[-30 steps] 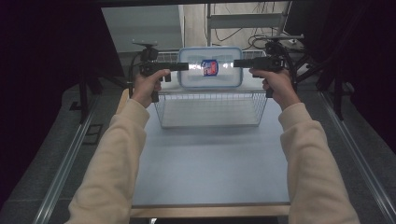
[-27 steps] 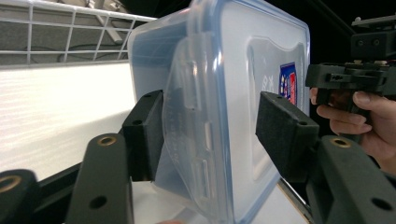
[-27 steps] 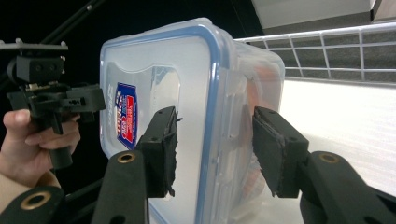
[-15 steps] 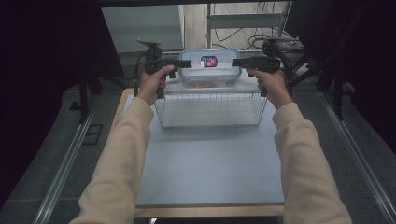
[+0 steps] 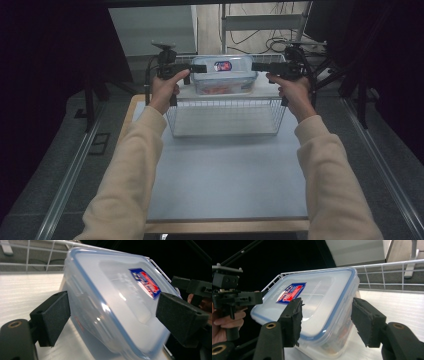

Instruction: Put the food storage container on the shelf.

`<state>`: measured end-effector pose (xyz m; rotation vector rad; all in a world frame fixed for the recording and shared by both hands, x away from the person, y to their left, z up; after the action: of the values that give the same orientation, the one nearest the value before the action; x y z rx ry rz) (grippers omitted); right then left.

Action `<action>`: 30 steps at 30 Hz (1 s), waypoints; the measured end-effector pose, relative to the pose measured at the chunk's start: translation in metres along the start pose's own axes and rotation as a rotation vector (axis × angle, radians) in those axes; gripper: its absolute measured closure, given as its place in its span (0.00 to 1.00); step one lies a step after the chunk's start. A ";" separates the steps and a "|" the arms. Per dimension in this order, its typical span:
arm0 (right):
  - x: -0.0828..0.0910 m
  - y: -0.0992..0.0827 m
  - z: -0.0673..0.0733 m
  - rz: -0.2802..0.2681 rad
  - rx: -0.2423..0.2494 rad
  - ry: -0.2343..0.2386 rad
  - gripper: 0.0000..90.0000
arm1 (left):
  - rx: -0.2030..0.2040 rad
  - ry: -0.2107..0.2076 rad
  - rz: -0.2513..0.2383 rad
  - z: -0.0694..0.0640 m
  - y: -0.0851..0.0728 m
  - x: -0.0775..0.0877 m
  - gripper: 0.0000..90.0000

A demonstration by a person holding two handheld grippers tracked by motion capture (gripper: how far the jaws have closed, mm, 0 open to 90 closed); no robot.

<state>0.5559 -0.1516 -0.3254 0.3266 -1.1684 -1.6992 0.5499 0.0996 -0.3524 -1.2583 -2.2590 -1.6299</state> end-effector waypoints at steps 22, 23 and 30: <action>0.064 -0.108 0.032 0.069 0.159 0.098 0.29 | -0.192 -0.060 -0.072 -0.035 -0.123 0.078 0.15; 0.067 -0.117 0.031 0.077 0.157 0.098 0.29 | -0.187 -0.068 -0.063 -0.035 -0.131 0.078 0.15; 0.078 -0.172 0.026 0.107 0.164 0.114 0.27 | -0.210 -0.064 -0.009 -0.026 -0.190 0.074 0.16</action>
<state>0.4037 -0.1981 -0.4303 0.4482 -1.2217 -1.4775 0.3676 0.1019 -0.4468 -1.3647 -2.1784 -1.8989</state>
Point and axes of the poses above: each handheld gripper's, and its own axes: x roughly backward along the jaws, y roughly out of its top, z roughly to its left, the point moved 8 cm from there along -x, roughly forward along the jaws, and after that the axes turned 12 degrees about y, right-handed, at the moved point
